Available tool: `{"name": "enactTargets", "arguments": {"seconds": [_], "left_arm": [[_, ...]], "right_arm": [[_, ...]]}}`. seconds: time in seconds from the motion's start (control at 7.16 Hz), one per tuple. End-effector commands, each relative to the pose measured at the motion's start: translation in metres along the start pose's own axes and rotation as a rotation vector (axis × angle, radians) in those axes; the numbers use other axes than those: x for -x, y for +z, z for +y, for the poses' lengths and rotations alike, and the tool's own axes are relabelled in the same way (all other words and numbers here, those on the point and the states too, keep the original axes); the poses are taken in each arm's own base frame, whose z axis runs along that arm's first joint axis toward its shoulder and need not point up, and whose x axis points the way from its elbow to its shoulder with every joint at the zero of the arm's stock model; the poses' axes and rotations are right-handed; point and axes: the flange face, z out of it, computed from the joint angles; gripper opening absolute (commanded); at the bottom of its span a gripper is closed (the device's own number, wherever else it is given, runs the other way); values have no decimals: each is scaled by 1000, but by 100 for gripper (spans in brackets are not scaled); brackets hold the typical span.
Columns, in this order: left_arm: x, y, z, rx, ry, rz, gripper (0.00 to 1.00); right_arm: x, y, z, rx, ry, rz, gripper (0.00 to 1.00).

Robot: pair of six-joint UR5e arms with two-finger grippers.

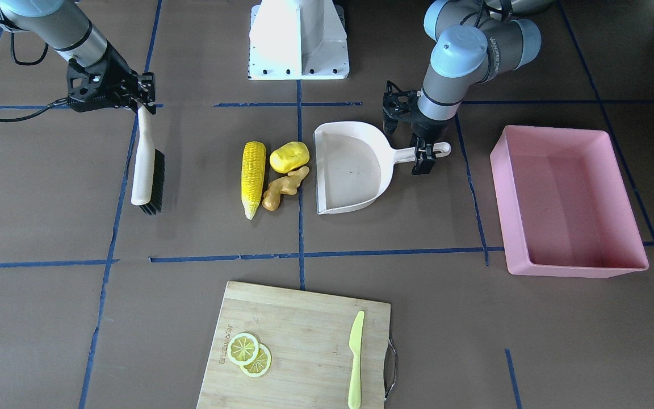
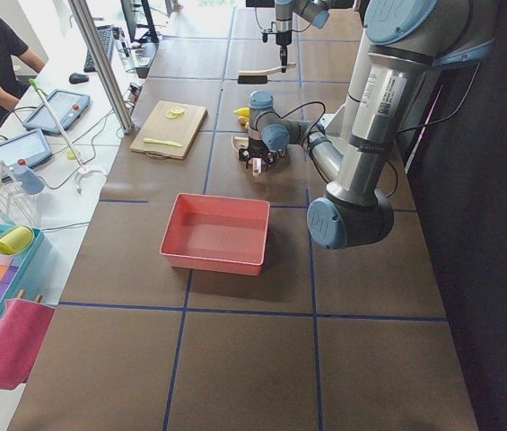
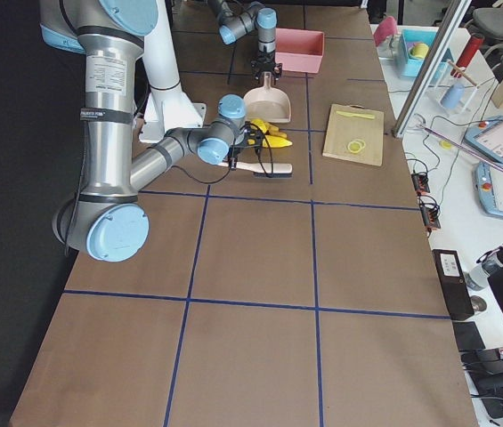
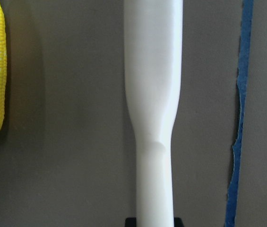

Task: Sweep and dump trash into bin
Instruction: 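Lift the dustpan with the left gripper while the right carries the brush forward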

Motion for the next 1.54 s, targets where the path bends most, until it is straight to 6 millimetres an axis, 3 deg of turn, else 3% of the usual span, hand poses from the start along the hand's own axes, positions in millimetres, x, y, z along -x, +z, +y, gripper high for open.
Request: {"name": "enactTargets", "arguments": {"seconds": [0.0, 0.42, 0.56, 0.7, 0.84, 1.12, 1.4], "left_arm": [[0, 2, 3, 24, -8, 8, 55], [0, 0, 3, 29, -9, 9, 34], [0, -1, 3, 37, -12, 13, 27], [-1, -2, 3, 36, -12, 13, 27], [-1, -1, 3, 37, -12, 13, 27], [2, -3, -1, 36, -10, 3, 23], [7, -8, -20, 57, -7, -17, 19]], "right_arm": [[24, 12, 10, 11, 10, 8, 2], [52, 23, 26, 49, 32, -9, 2], [75, 24, 22, 54, 39, 19, 2], [108, 29, 23, 71, 42, 69, 2], [126, 30, 25, 65, 33, 82, 2], [133, 33, 30, 76, 23, 78, 2], [134, 43, 34, 90, 20, 91, 2]]}}
